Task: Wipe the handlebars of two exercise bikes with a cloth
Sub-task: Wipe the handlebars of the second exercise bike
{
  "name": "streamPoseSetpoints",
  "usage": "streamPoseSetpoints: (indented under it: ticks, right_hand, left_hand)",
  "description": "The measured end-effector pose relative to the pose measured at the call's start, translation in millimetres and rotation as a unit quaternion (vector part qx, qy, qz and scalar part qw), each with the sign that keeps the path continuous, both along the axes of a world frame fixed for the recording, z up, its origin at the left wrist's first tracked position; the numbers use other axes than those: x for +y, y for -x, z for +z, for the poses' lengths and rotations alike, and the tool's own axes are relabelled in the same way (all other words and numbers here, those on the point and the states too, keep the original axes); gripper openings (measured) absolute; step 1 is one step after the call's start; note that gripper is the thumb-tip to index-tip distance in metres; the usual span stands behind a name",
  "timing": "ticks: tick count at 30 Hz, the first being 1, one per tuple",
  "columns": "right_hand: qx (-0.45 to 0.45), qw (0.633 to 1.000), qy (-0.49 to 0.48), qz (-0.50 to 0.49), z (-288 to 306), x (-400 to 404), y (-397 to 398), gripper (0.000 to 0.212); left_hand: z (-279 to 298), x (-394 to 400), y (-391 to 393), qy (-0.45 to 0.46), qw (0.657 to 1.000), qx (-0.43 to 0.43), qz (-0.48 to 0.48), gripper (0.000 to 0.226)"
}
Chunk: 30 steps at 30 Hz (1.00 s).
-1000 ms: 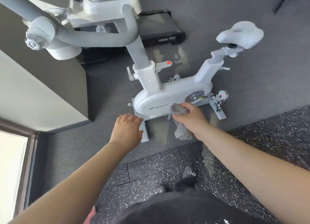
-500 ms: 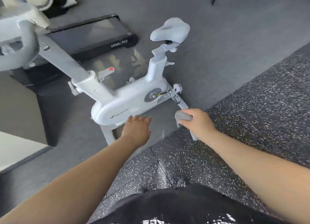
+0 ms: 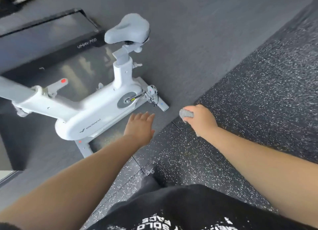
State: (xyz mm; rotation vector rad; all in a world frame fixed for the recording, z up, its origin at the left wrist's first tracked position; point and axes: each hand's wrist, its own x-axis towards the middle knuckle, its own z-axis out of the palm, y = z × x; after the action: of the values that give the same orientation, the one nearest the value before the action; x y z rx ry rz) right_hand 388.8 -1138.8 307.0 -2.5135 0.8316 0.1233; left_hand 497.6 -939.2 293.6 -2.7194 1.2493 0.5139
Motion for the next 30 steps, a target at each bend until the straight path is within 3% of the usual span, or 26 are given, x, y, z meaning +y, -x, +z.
streamPoseSetpoints:
  ticks: [17,30]
  right_hand:
    - [0.008,0.998,0.038,-0.050,15,-174,-125,0.036]
    - [-0.032,0.998,0.033,0.041,24,-396,-235,0.038]
  left_hand:
    - [-9,-192,-154,-0.015,0.992,-0.049,-0.113,0.068]
    - [-3,-406,-229,0.023,0.995,-0.085,-0.050,0.072]
